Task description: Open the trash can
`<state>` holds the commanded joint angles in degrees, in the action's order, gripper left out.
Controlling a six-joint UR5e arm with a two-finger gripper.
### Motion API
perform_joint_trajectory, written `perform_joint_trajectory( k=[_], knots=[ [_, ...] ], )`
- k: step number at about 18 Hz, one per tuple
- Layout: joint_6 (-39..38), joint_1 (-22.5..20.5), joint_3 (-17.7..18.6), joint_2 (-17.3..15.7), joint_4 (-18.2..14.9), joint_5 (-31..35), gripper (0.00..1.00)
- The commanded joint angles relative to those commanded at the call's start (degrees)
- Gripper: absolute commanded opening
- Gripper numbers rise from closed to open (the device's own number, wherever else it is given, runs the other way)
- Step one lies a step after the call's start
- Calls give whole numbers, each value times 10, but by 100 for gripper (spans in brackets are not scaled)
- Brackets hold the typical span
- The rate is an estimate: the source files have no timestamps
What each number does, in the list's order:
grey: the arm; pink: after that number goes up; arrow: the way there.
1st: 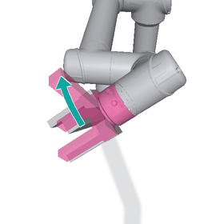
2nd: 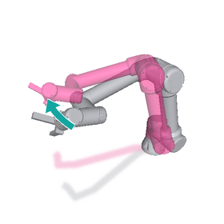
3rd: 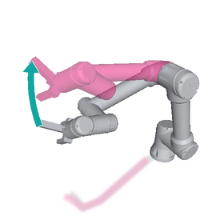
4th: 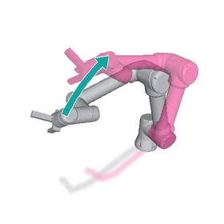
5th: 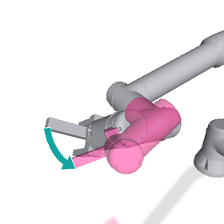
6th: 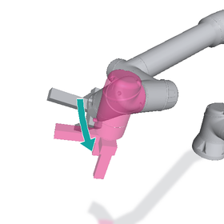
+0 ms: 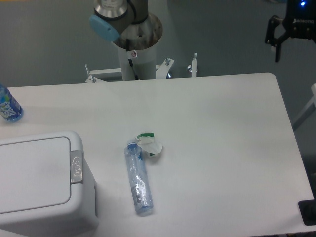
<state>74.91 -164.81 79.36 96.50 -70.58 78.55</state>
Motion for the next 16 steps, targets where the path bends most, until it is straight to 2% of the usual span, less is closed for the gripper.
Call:
perform_joint_trajectory(
  k=[2,5,10,16],
  knots=[
    [-54,40,1,0,18,43,100],
    [-133,96,7,0,20,87,100],
    [-248,161,6,0,25,111,100],
    [-413,243,6,8,63,111,100]
  ],
)
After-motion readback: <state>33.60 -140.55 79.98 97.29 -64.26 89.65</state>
